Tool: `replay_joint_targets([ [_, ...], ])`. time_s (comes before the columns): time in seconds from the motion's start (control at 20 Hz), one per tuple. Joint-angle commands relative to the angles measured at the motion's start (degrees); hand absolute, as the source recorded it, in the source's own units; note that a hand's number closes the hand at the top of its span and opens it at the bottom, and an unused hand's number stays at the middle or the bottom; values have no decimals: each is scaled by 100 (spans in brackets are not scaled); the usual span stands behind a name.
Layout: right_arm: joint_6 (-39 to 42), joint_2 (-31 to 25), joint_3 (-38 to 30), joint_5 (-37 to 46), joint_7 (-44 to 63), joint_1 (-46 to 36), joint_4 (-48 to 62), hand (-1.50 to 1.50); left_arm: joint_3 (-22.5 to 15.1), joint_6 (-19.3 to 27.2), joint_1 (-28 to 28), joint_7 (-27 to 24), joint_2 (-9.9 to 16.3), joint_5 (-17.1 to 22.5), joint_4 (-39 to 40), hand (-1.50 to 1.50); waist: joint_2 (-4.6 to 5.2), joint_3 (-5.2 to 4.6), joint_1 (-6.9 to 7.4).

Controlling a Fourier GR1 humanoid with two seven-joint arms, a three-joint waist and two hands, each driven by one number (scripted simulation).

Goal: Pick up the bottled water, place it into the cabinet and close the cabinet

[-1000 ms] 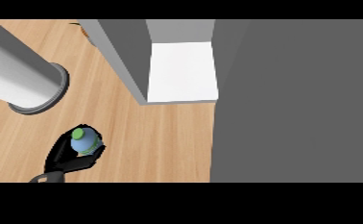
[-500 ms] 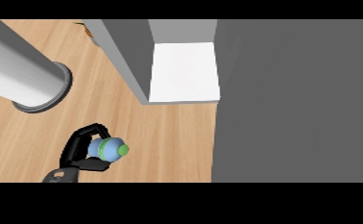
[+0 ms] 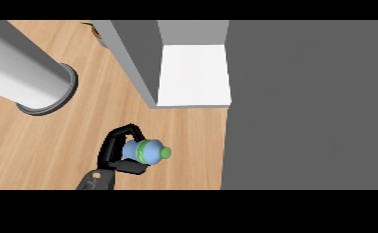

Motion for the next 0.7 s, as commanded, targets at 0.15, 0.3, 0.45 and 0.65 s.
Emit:
replay_joint_targets([
  [0.15,-20,-222,-248,-211,354,57,-690,-150,-1304,453,-234,809,-198,994,-665,150,-4,-9,2],
  [0.3,-70,-218,-56,-27,73,200,-448,-150,-1774,938,-202,1206,-200,1627,-1168,150,-15,-10,-38],
  [0.45,-62,-147,-161,-200,-163,205,-298,-150,-2286,1581,-394,2091,-201,1877,-1827,150,-34,-3,-38],
  [0.65,59,-496,-508,-474,-220,571,-747,-150,-2783,2137,-799,2542,-202,2185,-2024,150,-11,-7,-79],
])
